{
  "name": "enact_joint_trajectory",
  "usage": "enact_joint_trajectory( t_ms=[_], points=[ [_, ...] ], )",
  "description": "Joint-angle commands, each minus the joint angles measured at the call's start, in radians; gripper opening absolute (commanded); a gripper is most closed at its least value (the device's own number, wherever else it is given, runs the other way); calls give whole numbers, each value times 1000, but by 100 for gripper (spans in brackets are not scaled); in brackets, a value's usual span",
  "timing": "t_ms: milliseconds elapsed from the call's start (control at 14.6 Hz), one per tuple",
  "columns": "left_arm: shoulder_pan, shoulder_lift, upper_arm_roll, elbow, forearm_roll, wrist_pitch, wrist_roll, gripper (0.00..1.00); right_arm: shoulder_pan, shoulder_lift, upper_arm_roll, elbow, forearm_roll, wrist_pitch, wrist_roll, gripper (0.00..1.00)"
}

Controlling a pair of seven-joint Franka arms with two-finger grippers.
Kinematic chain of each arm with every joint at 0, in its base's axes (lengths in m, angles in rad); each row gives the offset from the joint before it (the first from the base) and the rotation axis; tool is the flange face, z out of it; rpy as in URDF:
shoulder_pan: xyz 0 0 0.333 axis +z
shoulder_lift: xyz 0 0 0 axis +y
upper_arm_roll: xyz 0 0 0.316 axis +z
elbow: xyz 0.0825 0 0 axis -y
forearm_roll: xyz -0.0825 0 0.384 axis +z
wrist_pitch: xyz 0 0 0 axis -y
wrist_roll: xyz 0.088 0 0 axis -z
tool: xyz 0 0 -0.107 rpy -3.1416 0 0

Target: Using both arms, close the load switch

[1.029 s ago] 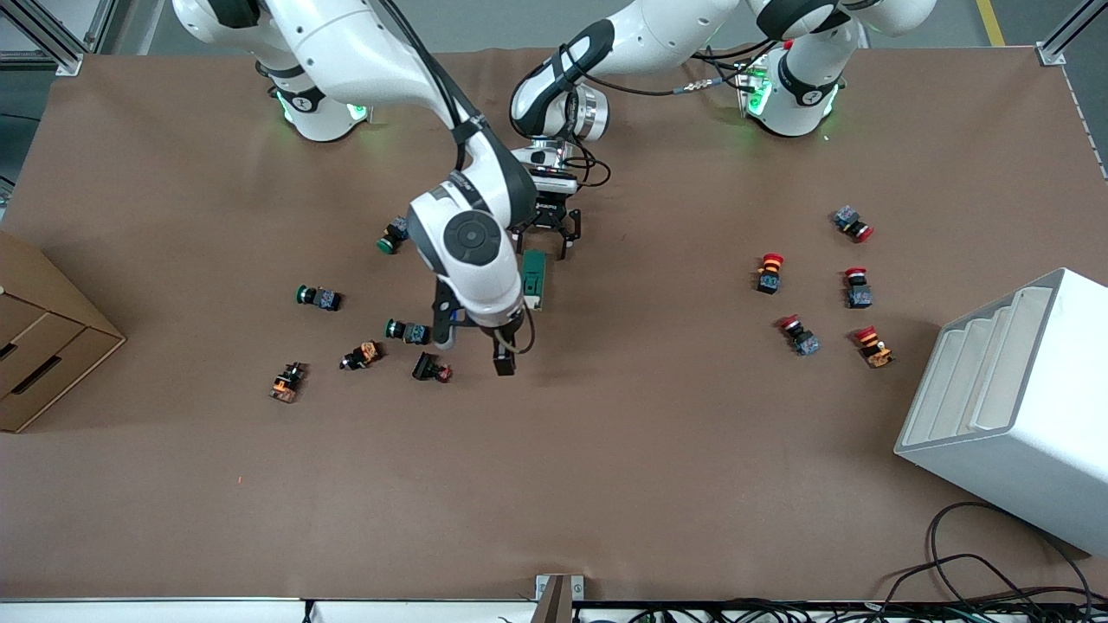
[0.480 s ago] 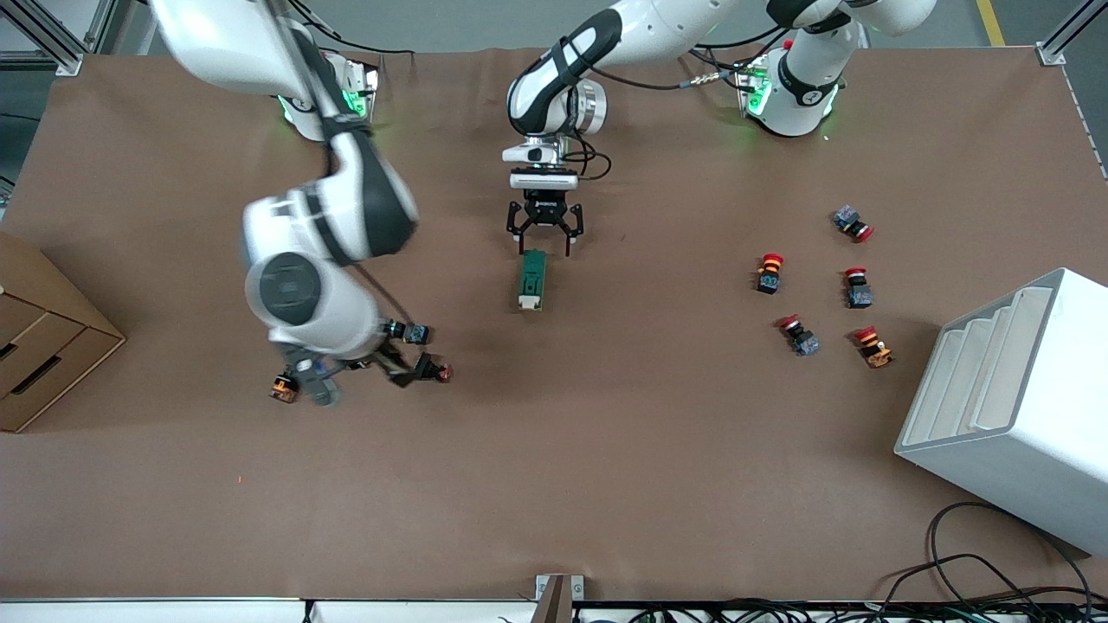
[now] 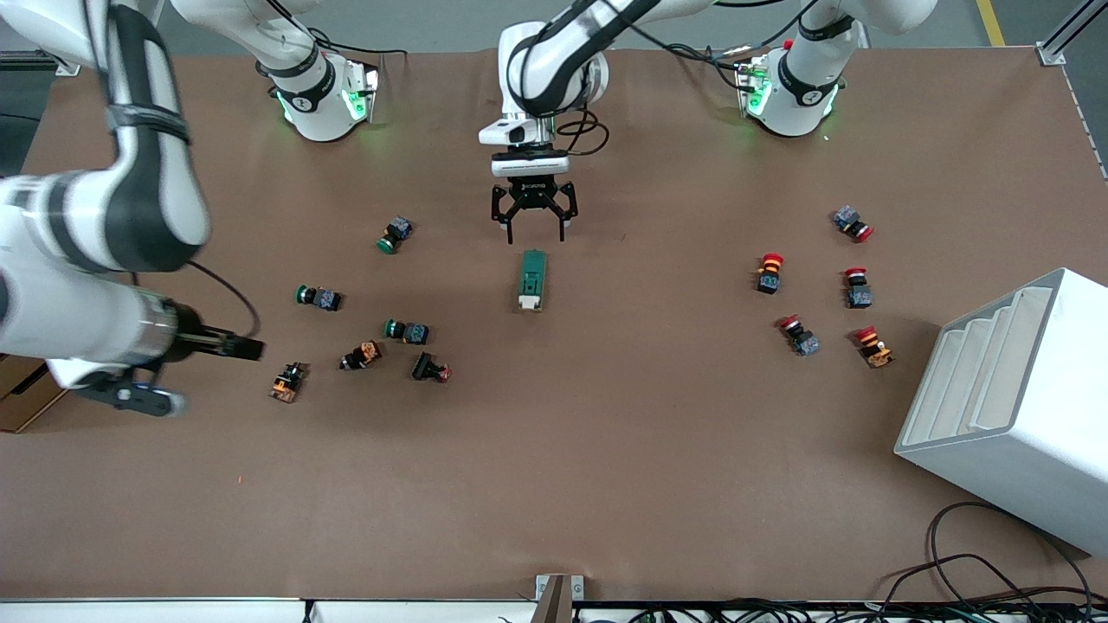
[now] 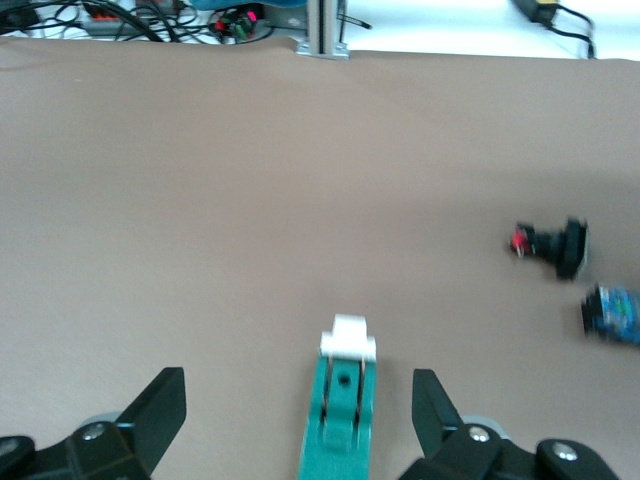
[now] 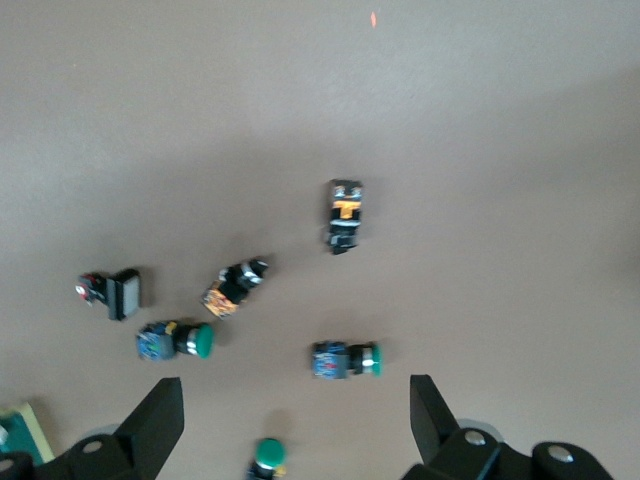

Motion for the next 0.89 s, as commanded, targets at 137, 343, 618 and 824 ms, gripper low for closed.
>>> enact_joint_trajectory(
  t_ms=[137, 343, 618, 824],
  points=[
    [157, -103, 0, 163, -454, 6, 444, 100, -62, -93, 16, 7, -123, -87, -219, 100],
    [275, -129, -1, 217, -614, -69, 623, 100, -100, -93, 17, 94, -155, -180, -239, 100],
    [445, -148, 2, 347, -832, -247, 984, 100, -161, -87, 20, 131, -117, -184, -242, 100],
    [540, -154, -3, 418, -892, -377, 1179, 100, -161, -89, 19, 136, -112, -196, -242, 100]
  ],
)
